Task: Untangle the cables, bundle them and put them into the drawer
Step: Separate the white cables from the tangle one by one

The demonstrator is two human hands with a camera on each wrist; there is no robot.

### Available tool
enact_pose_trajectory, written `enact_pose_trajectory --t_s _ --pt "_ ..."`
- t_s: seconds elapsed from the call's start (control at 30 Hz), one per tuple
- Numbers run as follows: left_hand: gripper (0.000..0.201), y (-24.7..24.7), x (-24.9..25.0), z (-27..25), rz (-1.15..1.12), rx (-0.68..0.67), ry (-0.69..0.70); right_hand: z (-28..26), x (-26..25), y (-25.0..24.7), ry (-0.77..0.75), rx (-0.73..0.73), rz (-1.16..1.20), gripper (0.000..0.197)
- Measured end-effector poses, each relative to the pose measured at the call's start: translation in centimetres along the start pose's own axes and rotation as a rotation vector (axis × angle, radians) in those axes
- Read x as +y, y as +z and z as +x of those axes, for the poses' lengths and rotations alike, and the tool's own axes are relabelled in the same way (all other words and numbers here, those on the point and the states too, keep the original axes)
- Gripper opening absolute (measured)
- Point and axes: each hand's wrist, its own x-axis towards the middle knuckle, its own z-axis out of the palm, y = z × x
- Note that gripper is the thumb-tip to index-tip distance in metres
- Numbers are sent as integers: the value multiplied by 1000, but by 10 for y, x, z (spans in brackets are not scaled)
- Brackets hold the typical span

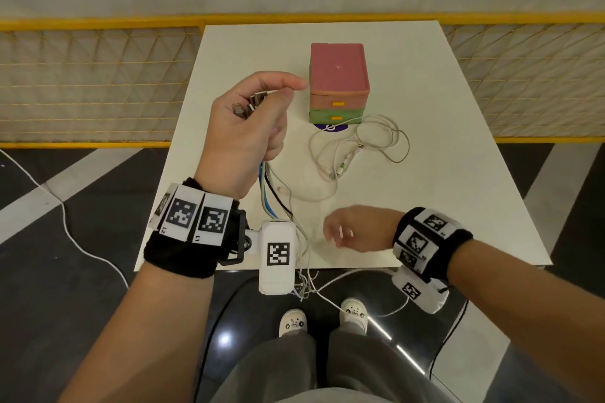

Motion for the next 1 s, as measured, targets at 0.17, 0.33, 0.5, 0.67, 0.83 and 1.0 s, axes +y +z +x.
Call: enact_pose_trajectory --t_s 0.17,0.33,0.5,0.67,0.83,1.0 --pt "22 -5 -4 -1 -5 -6 10 20 -1 -24 87 290 9 30" --pt "21 -7 -12 2 42 54 12 56 13 -2 256 276 21 23" --pt "36 -9 -25 12 23 189 -58 94 17 9 362 286 -9 32" --pt "42 -15 -37 22 -12 353 -95 104 22 13 386 187 -115 31" --pt "33 -22 -50 28 -51 529 -128 83 6 -10 201 551 244 20" --pt "20 -8 -64 36 46 445 -214 38 -29 -50 37 780 617 12"
